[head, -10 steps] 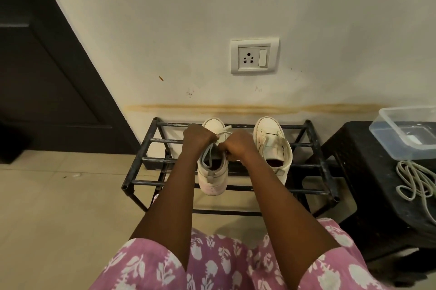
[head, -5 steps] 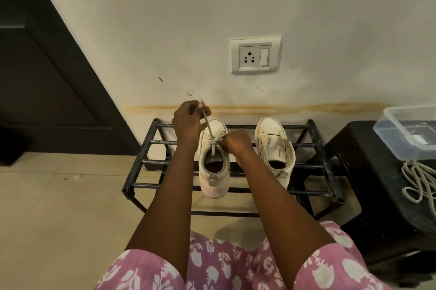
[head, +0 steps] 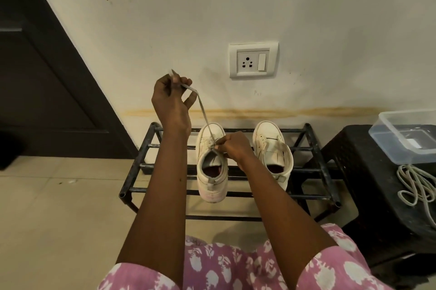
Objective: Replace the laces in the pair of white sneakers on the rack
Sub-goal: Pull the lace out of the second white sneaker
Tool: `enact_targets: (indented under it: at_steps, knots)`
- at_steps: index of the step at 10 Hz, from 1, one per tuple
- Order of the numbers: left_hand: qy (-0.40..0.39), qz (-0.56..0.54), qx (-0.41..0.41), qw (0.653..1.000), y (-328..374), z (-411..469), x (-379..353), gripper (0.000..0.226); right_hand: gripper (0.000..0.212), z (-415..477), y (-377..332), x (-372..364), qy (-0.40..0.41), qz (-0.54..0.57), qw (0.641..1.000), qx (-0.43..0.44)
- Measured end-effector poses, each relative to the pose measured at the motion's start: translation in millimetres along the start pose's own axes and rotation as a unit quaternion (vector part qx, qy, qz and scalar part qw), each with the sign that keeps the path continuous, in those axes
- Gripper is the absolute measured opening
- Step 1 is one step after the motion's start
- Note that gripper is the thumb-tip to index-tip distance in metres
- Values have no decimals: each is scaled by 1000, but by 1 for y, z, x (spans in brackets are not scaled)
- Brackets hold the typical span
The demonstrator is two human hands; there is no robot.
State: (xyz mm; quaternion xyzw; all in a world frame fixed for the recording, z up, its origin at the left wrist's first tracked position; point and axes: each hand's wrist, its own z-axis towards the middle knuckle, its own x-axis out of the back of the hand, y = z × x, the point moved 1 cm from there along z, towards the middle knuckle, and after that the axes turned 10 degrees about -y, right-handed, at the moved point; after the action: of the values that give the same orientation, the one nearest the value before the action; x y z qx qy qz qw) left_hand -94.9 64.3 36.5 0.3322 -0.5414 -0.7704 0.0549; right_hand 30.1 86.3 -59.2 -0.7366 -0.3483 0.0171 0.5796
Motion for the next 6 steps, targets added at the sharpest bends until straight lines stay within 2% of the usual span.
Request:
enact_targets:
  at_steps: [2, 3, 4, 5, 6]
  knots:
    - [3, 32, 50, 998, -22, 1, 11, 11, 23, 2, -1, -2, -3, 24, 1000, -19]
    - [-7, 173, 138, 975, -42, 4, 27, 21, 21, 2, -2, -6, -8, -2, 1000, -22]
    - [-119, 492, 228, 831, -54, 0, 43, 29, 19, -1, -7, -7, -7, 54, 998, -25]
    - [-173, 605, 304, 716, -58, -7, 49, 34, 18, -6, -17, -2, -16, 244, 969, -21]
    - [-184, 620, 328, 689, -58, -10, 53, 33, 21, -12, -23, 15, -22, 407, 913, 22]
